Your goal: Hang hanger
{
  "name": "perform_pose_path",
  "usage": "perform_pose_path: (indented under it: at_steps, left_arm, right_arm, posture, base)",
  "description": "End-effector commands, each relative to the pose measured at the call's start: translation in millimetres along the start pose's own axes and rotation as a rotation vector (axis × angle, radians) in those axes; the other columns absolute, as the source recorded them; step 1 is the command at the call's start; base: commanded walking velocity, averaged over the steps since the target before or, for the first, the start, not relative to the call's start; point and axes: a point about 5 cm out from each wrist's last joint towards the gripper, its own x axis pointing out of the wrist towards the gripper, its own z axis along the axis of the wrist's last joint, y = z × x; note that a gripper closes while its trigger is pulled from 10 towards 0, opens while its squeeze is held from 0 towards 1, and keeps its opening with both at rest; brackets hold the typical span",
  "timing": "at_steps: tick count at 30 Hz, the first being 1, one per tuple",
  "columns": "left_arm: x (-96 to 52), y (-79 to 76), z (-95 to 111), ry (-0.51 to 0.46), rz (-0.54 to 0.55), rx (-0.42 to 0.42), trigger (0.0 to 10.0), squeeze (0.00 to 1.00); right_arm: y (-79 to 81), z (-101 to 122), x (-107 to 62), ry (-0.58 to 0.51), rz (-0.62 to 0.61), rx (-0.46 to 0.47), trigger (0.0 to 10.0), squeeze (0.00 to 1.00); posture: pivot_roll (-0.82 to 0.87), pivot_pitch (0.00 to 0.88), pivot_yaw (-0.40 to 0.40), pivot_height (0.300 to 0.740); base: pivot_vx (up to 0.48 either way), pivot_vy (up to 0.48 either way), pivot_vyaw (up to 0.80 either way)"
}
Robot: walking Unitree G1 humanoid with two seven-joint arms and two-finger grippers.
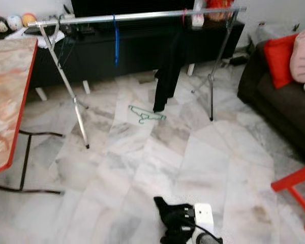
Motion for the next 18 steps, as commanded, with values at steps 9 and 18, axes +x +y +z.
perform_pose_path:
  at_steps: [9,18]
  left_arm:
    - [-0.1,-3.7,-1.9,-0.001,-0.012,0.009,10.0,0.00]
    - [-0.1,-4.3,-1.8,0.000,-0.013,0.006,10.0,0.00]
  right_arm:
    - [-4.2,-7.6,-2.2,0.017,-0.011,0.005,10.0,0.00]
    - [-5.1,-7.6,-2.3,0.013,-0.018,0.016,10.0,0.00]
  posture:
    - [-0.08,0.058,-0.023,0.740]
    - [-0.08,0.061,-0.029,0.740]
  base:
    - [-0.316,0.000,0.66]
    - [-0.317,0.000,0.00]
